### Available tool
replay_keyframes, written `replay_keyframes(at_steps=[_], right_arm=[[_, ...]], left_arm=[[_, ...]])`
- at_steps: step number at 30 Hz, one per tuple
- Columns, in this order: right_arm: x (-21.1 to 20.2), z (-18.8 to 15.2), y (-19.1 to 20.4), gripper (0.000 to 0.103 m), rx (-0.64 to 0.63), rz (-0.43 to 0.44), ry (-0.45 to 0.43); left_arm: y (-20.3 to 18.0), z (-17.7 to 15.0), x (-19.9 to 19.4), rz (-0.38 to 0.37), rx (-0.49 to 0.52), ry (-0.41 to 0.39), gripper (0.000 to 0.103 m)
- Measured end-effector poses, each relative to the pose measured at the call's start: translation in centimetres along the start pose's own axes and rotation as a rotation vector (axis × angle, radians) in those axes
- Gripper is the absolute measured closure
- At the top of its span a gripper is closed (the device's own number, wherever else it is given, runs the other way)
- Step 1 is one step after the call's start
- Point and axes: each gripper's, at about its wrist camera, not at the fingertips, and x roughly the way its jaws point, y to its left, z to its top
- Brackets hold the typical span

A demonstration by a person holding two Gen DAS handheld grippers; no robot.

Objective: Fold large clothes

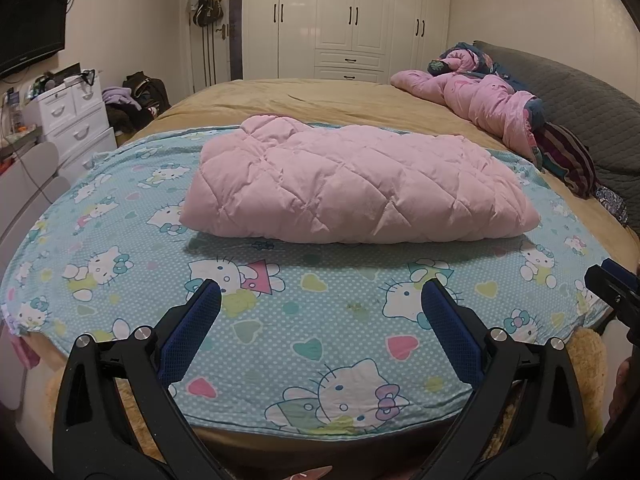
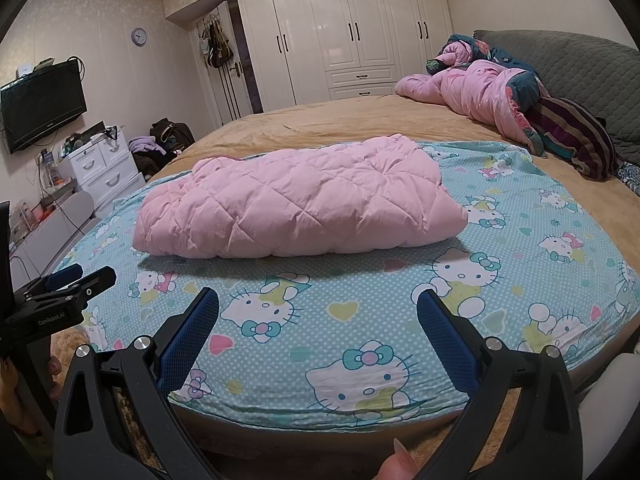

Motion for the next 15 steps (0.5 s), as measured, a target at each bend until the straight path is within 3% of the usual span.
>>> replay_keyframes(at_steps=[15], right_arm=[[0.09,-0.65,0.54,0.004,-0.013,-0.004,0.003]], left_arm=[[0.42,-0.15,-0.02,0.013,0.005,0.006,0.009]])
